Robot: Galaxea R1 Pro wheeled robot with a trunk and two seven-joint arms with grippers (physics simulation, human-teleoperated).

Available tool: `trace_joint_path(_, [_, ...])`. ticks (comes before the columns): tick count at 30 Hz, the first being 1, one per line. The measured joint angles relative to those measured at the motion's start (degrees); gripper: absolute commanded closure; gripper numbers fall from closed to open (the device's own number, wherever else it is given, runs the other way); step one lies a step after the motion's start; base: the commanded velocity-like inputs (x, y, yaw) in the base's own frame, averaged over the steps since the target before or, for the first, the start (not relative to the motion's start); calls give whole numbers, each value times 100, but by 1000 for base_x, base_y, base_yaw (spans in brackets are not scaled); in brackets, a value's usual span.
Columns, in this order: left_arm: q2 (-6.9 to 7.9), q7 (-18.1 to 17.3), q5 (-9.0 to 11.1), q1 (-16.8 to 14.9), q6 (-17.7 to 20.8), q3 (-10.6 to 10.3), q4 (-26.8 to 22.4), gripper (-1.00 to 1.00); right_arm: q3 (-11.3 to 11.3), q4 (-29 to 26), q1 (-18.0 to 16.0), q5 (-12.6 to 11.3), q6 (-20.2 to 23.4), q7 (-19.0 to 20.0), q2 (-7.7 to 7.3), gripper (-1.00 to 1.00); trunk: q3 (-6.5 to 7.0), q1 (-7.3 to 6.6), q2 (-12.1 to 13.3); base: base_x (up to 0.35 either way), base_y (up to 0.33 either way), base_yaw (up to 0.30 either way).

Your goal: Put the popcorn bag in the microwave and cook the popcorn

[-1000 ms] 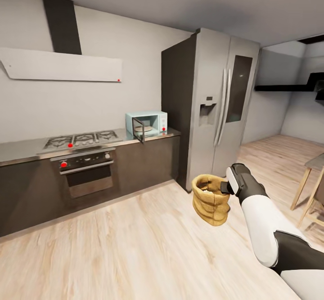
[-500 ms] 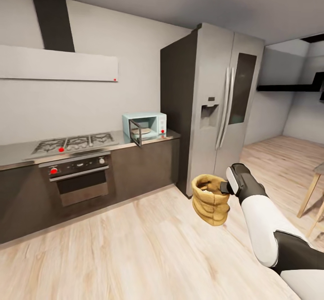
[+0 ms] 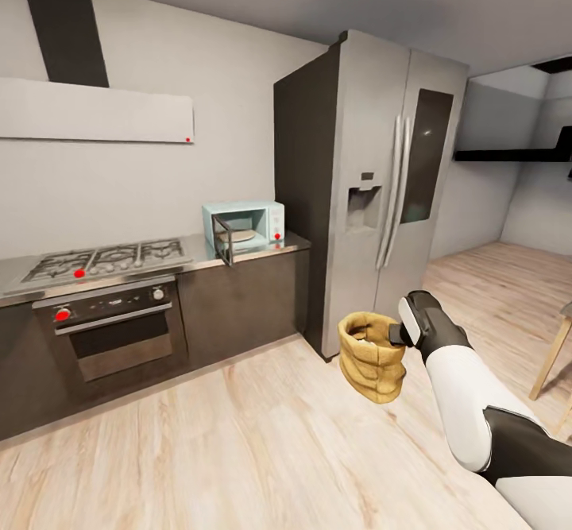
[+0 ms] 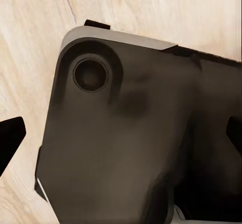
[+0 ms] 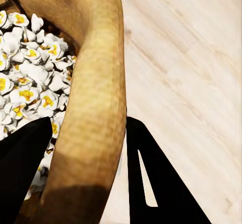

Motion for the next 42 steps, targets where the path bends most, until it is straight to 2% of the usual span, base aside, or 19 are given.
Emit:
trace_joint_path(13, [5, 0, 0, 1, 5, 0, 0, -100, 0, -23, 1, 36, -1, -14, -8, 100, 0, 0, 0, 292, -216, 12])
trace_joint_path(42, [7, 0, 0, 0, -3, 0, 1, -100, 0, -10, 0, 15, -2, -2, 1, 100, 0, 0, 0, 289, -219, 258])
